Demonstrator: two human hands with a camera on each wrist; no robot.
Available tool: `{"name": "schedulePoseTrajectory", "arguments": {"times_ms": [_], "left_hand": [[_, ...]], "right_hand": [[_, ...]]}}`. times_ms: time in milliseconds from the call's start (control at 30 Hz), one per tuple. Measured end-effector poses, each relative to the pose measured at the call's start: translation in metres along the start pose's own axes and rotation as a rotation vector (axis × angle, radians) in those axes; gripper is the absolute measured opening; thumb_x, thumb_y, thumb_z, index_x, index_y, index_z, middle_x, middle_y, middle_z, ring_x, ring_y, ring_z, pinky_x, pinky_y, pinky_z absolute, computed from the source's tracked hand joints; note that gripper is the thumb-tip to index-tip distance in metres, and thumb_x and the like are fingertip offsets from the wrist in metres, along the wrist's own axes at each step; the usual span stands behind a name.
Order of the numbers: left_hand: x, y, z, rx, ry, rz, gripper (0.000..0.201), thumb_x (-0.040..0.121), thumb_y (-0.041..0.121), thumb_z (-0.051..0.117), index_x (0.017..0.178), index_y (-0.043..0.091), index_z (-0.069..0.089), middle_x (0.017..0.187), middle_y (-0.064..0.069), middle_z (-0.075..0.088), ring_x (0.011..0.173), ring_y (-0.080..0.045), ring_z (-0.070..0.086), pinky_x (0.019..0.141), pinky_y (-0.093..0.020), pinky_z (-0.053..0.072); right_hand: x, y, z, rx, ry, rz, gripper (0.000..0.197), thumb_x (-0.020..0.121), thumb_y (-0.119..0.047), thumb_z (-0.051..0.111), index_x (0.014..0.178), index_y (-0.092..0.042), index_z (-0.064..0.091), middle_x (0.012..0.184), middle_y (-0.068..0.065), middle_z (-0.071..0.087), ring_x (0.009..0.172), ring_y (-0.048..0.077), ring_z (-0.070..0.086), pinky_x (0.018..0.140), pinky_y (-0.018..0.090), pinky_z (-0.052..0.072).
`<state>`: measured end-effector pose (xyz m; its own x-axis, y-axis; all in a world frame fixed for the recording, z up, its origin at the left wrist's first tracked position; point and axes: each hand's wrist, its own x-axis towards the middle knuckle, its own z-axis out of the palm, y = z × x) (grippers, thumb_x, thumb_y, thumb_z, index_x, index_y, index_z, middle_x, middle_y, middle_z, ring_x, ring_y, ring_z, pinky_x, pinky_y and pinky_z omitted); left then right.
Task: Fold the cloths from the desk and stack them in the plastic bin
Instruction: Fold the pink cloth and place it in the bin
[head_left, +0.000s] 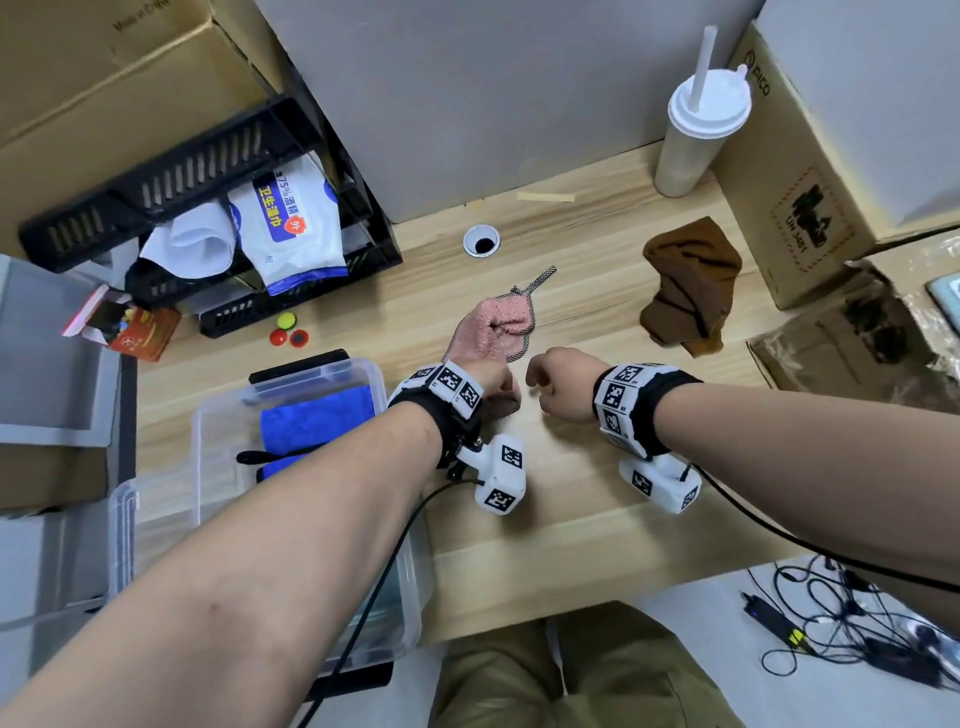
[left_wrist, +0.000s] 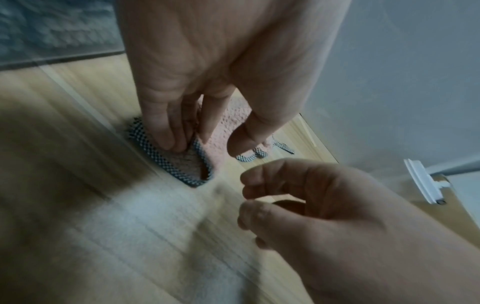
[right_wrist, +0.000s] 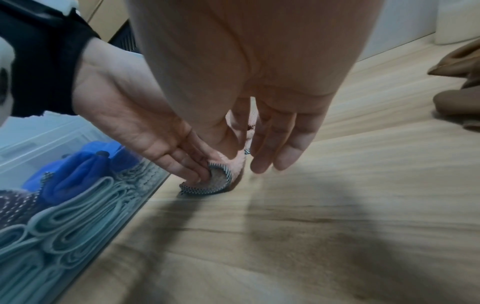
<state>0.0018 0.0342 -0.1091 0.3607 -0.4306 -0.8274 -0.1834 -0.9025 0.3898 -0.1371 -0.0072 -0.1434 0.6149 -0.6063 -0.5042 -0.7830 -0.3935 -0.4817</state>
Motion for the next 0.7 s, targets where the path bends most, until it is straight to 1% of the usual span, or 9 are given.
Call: {"name": "schedulePoseTrajectory", "arguments": {"times_ms": [67, 133, 267, 367, 467, 533, 600, 633, 700], "left_hand": [[-0.005, 0.0, -0.004, 0.003, 0.121, 0.065, 0.013, 0.062, 0.017, 0.074, 0.07, 0.01, 0.066, 0.063, -0.005, 0.065, 0.053, -0.019, 0.061, 0.05, -0.023, 0.048], [-0.007, 0.003, -0.012, 0.019, 0.229, 0.141, 0.037, 0.046, 0.029, 0.079, 0.078, 0.01, 0.073, 0.069, -0.005, 0.073, 0.06, -0.019, 0.068, 0.06, -0.03, 0.059], [-0.025, 0.017, -0.038, 0.021, 0.362, 0.318, 0.006, 0.068, 0.008, 0.072, 0.068, 0.013, 0.07, 0.073, -0.004, 0.073, 0.059, -0.02, 0.065, 0.05, -0.023, 0.052], [-0.045, 0.029, -0.058, 0.019, 0.314, 0.567, 0.021, 0.072, -0.003, 0.062, 0.068, 0.017, 0.06, 0.069, -0.003, 0.067, 0.058, -0.018, 0.06, 0.057, -0.03, 0.056], [-0.071, 0.044, -0.08, 0.113, 0.196, 0.79, 0.025, 0.077, -0.005, 0.058, 0.086, 0.018, 0.057, 0.071, 0.0, 0.059, 0.057, -0.011, 0.048, 0.062, -0.023, 0.045], [-0.086, 0.052, -0.094, 0.124, 0.148, 0.842, 0.036, 0.076, -0.006, 0.059, 0.094, 0.025, 0.056, 0.073, 0.001, 0.064, 0.059, -0.009, 0.054, 0.064, -0.022, 0.048], [-0.091, 0.057, -0.105, 0.091, 0.125, 0.876, 0.047, 0.074, -0.01, 0.063, 0.1, 0.029, 0.056, 0.076, -0.001, 0.071, 0.069, -0.011, 0.064, 0.072, -0.027, 0.055], [-0.095, 0.059, -0.109, 0.068, 0.111, 0.875, 0.049, 0.075, -0.011, 0.065, 0.106, 0.025, 0.057, 0.08, -0.005, 0.073, 0.073, -0.014, 0.066, 0.074, -0.031, 0.057], [-0.102, 0.063, -0.116, 0.019, 0.094, 0.878, 0.048, 0.077, -0.011, 0.069, 0.119, 0.009, 0.057, 0.088, -0.017, 0.074, 0.074, -0.018, 0.067, 0.075, -0.035, 0.06]], "right_hand": [[-0.003, -0.004, -0.003, 0.013, 0.046, -0.02, 0.034, 0.081, -0.012, 0.06, 0.115, -0.013, 0.061, 0.116, 0.009, 0.06, 0.106, 0.028, 0.058, 0.084, 0.029, 0.044], [-0.005, -0.009, -0.01, 0.066, 0.114, -0.038, 0.039, 0.079, -0.008, 0.058, 0.117, -0.014, 0.055, 0.115, 0.008, 0.058, 0.105, 0.028, 0.057, 0.083, 0.028, 0.042], [-0.008, -0.031, -0.041, 0.175, 0.231, -0.048, 0.061, 0.076, -0.014, 0.054, 0.135, -0.021, 0.039, 0.13, 0.009, 0.048, 0.109, 0.03, 0.057, 0.093, 0.039, 0.047], [-0.009, -0.056, -0.07, 0.187, 0.257, -0.079, 0.068, 0.08, -0.02, 0.056, 0.143, -0.03, 0.033, 0.129, 0.009, 0.046, 0.111, 0.029, 0.057, 0.094, 0.041, 0.048], [-0.008, -0.081, -0.101, 0.318, 0.297, -0.136, 0.058, 0.087, -0.025, 0.048, 0.144, -0.026, 0.04, 0.131, 0.013, 0.052, 0.11, 0.027, 0.057, 0.092, 0.035, 0.047], [-0.01, -0.099, -0.117, 0.554, 0.253, -0.09, 0.037, 0.095, -0.025, 0.041, 0.128, -0.021, 0.058, 0.117, 0.016, 0.064, 0.087, 0.026, 0.062, 0.071, 0.03, 0.049], [-0.013, -0.114, -0.129, 0.776, 0.157, 0.025, 0.032, 0.097, -0.036, 0.038, 0.105, -0.02, 0.064, 0.09, 0.014, 0.068, 0.058, 0.025, 0.059, 0.056, 0.026, 0.046], [-0.015, -0.118, -0.134, 0.825, 0.118, 0.062, 0.034, 0.097, -0.04, 0.038, 0.099, -0.018, 0.063, 0.082, 0.013, 0.067, 0.054, 0.025, 0.057, 0.054, 0.026, 0.045], [-0.018, -0.124, -0.142, 0.826, 0.094, 0.054, 0.025, 0.094, -0.03, 0.044, 0.085, -0.016, 0.063, 0.073, 0.01, 0.064, 0.06, 0.028, 0.058, 0.056, 0.03, 0.046]]}}
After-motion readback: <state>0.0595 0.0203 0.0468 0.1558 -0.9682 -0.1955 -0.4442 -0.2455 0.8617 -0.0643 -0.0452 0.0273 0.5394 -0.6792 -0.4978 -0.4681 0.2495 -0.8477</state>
